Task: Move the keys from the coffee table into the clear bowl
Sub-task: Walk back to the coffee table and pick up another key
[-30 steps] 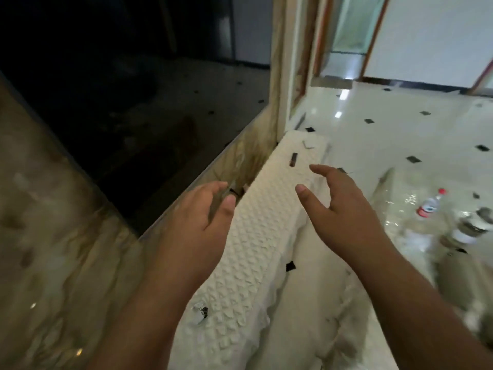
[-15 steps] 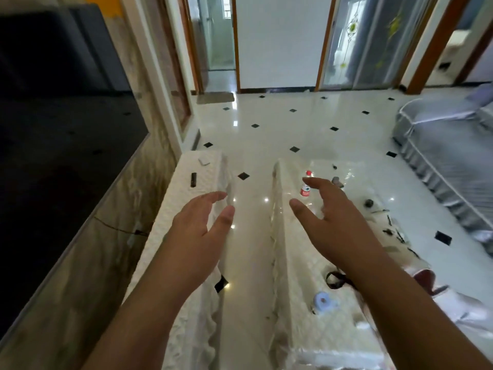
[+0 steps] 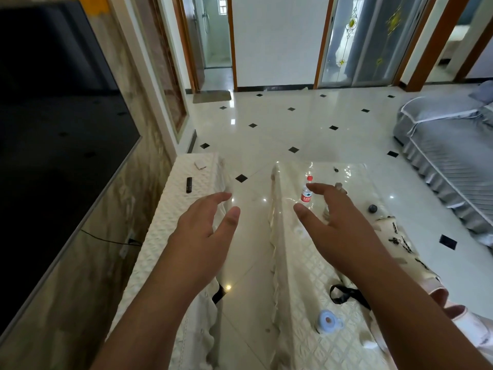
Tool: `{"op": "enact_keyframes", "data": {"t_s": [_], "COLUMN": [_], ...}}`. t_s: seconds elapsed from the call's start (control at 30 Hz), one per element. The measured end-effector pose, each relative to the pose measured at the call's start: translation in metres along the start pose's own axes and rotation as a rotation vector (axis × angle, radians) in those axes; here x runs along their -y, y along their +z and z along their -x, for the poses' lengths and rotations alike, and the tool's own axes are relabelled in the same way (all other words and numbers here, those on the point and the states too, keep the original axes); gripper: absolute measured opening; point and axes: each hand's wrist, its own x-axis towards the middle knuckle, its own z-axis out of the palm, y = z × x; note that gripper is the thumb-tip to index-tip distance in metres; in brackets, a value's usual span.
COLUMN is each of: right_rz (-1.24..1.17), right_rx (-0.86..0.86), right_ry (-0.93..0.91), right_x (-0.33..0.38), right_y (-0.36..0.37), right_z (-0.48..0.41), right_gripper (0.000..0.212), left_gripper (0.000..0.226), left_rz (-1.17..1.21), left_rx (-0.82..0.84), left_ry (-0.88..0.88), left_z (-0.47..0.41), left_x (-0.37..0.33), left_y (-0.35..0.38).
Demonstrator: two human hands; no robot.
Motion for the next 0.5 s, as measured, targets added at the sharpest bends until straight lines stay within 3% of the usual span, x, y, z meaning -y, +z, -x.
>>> {"op": "enact_keyframes", "data": {"t_s": [0.5], "right_rz": [0.066], "right_rx": [-0.089], "right_ry": [0.003], "right_x": [0.061], "right_y": [0.098], "right_z": [-0.164], "right_gripper": [0.055], "left_gripper": [0.047], "left_rz": [0.028], "left_rx": [0.013], "left_ry": [0.080], "left_z": [-0.196], "left_x": [0.067], "left_y": [-0.067]}}
